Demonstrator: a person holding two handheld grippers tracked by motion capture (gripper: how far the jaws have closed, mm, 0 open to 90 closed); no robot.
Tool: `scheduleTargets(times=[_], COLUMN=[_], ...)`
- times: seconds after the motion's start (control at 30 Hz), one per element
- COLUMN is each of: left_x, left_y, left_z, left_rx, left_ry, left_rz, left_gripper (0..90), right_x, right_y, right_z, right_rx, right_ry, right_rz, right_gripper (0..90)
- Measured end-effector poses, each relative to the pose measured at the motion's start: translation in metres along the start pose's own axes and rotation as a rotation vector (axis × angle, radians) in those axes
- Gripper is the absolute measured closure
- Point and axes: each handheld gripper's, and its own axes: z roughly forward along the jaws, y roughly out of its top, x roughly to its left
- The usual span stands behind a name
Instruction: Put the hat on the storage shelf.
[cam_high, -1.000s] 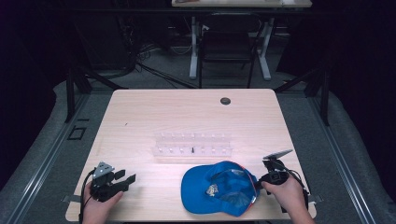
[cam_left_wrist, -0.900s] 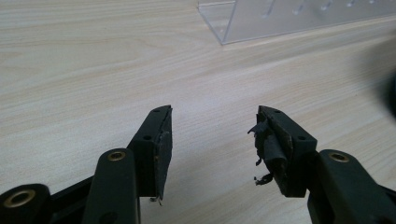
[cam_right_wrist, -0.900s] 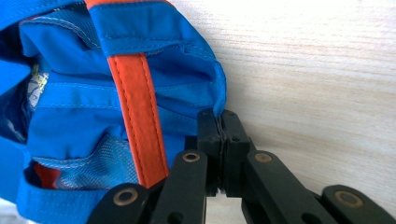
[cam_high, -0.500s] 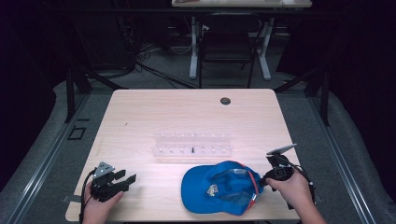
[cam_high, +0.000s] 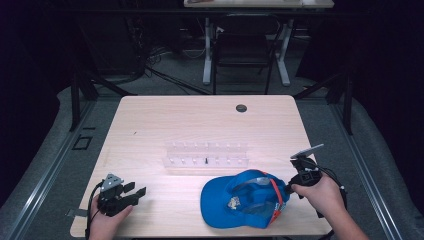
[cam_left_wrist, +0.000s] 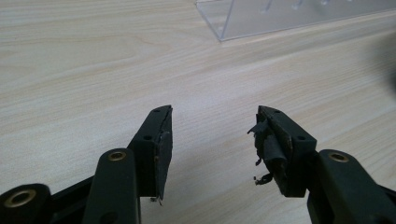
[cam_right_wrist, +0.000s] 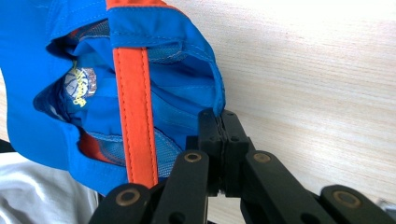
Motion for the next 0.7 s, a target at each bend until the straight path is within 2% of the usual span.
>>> scheduleTargets(times=[0.07,0.13,0.2,0.37,0.4,0.43,0.47,0.5,0.53,0.57,0.6,0.63,0.67,0.7], left_x=[0.000,0.000,0.000,0.000,0.000,0.000,0.000,0.000,-0.001,-0.001,-0.001,-0.001,-0.001,-0.001], left_y=[0.000,0.000,0.000,0.000,0.000,0.000,0.000,0.000,0.000,0.000,0.000,0.000,0.000,0.000], left_z=[0.000,0.000,0.000,0.001,0.001,0.001,0.001,0.001,0.001,0.001,0.001,0.001,0.001,0.001], left_rx=[0.001,0.001,0.000,0.002,0.002,0.003,0.003,0.004,0.004,0.001,0.001,0.001,0.001,0.002], left_ry=[0.000,-0.001,-0.001,-0.002,-0.003,-0.003,-0.004,-0.004,-0.004,-0.006,-0.006,-0.006,-0.006,-0.006], left_rz=[0.000,-0.001,-0.002,0.000,0.000,0.000,0.000,0.001,0.000,0.000,0.000,0.000,0.000,-0.001], left_gripper=[46.8,46.9,46.9,46.9,46.9,46.9,46.9,46.9,46.9,46.9,46.9,46.9,47.0,46.9], right_x=[0.001,0.002,0.004,0.011,0.011,0.013,0.017,0.017,0.018,0.020,0.023,0.023,0.025,0.026], right_y=[0.000,0.003,0.003,0.007,0.008,0.009,0.009,0.009,0.011,0.010,0.012,0.012,0.012,0.012], right_z=[-0.001,-0.006,-0.007,-0.016,-0.019,-0.022,-0.026,-0.026,-0.030,-0.031,-0.037,-0.037,-0.037,-0.039], right_rx=[-0.006,0.017,0.001,0.011,0.018,0.023,-0.004,-0.004,0.014,-0.003,0.033,0.033,0.009,0.022], right_ry=[-0.008,-0.014,-0.014,-0.018,-0.031,-0.025,-0.019,-0.019,-0.018,-0.018,-0.012,-0.012,-0.010,-0.005], right_rz=[-0.001,-0.016,-0.007,-0.005,-0.029,-0.032,-0.010,-0.010,-0.024,-0.019,-0.027,-0.027,-0.015,-0.028], right_gripper=[89.6,89.6,89.6,89.6,89.7,89.6,89.7,89.7,89.7,89.7,89.7,89.7,89.8,89.7])
